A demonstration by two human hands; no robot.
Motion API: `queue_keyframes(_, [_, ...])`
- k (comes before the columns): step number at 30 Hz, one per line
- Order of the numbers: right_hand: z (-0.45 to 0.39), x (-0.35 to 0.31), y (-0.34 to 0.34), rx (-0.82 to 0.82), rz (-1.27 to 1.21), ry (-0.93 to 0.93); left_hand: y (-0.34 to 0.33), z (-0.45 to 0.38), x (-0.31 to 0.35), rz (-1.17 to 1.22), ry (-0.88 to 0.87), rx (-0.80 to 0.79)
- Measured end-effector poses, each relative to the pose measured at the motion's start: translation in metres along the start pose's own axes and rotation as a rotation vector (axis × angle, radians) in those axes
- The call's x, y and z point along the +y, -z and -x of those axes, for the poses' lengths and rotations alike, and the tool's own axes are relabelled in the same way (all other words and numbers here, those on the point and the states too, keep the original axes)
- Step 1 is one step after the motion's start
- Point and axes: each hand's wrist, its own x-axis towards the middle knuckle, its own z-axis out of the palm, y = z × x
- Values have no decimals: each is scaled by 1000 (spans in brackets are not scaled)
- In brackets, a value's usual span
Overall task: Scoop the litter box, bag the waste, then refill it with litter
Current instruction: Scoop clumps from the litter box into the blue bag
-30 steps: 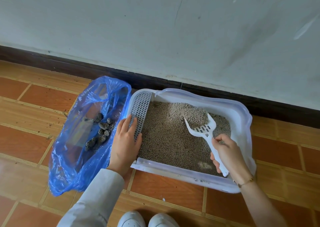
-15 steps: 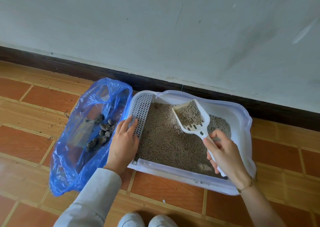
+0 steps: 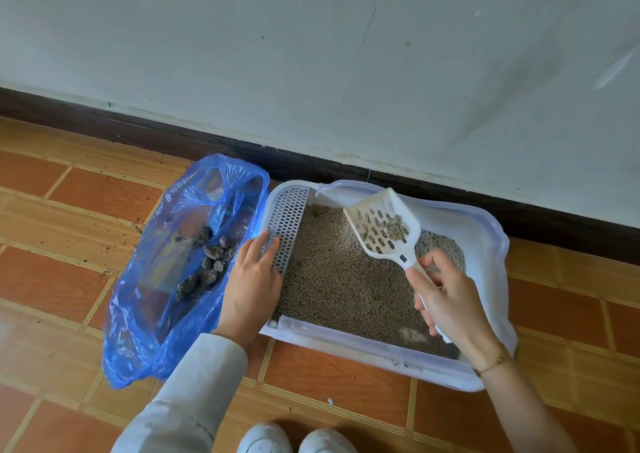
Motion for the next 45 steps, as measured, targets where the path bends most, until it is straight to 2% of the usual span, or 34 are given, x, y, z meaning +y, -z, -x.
queue_keyframes(8, [-7,-19,-13,-70,18,93,0,-1,-4,17,-16,-9])
queue_keyframes(17, [-44,-84,-71,-331,114,233,-2,2,-18,66,-72,-59])
queue_keyframes(21, [-69,-100,-103,-345,350,323,-1,2,-24,88,-123,-62])
queue_keyframes(30, [-85,-132,-159,-177,1071,811,-13,4,-32,181,-170,-52])
queue_keyframes(34, [-86,-135,-169,-160,1217,944,-13,5,-33,166,-179,-36])
queue_keyframes(37, [-86,-132,-170,-134,1238,992,-13,5,-34,169,-177,-37])
queue_keyframes(40, [-87,-127,-165,-142,1168,928,-13,5,-35,167,-176,-37])
queue_keyframes(45, [-86,-114,-132,-184,710,658,-8,5,-31,159,-140,-67])
